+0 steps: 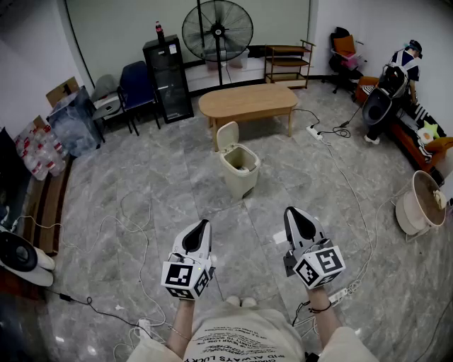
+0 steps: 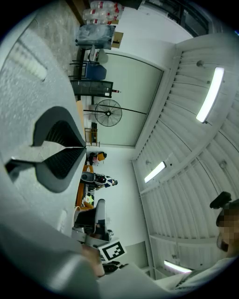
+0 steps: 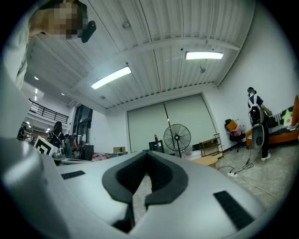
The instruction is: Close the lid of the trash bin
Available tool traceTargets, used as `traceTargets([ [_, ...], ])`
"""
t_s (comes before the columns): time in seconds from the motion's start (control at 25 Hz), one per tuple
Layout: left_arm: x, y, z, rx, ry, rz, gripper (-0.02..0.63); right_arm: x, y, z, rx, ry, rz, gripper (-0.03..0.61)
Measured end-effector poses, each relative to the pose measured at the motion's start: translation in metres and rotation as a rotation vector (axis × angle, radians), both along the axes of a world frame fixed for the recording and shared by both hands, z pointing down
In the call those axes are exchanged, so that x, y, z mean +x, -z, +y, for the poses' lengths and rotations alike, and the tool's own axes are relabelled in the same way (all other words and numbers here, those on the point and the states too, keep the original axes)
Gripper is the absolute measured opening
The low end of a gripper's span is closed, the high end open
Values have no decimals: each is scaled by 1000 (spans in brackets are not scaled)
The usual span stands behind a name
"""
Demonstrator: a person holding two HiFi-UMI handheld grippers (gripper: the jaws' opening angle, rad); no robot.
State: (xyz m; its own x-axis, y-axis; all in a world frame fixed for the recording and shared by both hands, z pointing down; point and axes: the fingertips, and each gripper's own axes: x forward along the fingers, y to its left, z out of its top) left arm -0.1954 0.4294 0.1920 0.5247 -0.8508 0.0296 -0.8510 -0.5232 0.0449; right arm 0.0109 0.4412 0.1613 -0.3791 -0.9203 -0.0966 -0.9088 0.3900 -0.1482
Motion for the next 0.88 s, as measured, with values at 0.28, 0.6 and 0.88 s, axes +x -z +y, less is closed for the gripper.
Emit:
traceTargets([
  [0.28,1,-4,3,-11,1,8,25,5,-5,2,1,-2,-13,5],
  [0.6,1,-2,6,-9,52,13,26,9,-13,5,-8,33,-44,5],
  [0.88,1,-3,8,9,92,39,162,14,-21,6,-16,54,-44,5],
])
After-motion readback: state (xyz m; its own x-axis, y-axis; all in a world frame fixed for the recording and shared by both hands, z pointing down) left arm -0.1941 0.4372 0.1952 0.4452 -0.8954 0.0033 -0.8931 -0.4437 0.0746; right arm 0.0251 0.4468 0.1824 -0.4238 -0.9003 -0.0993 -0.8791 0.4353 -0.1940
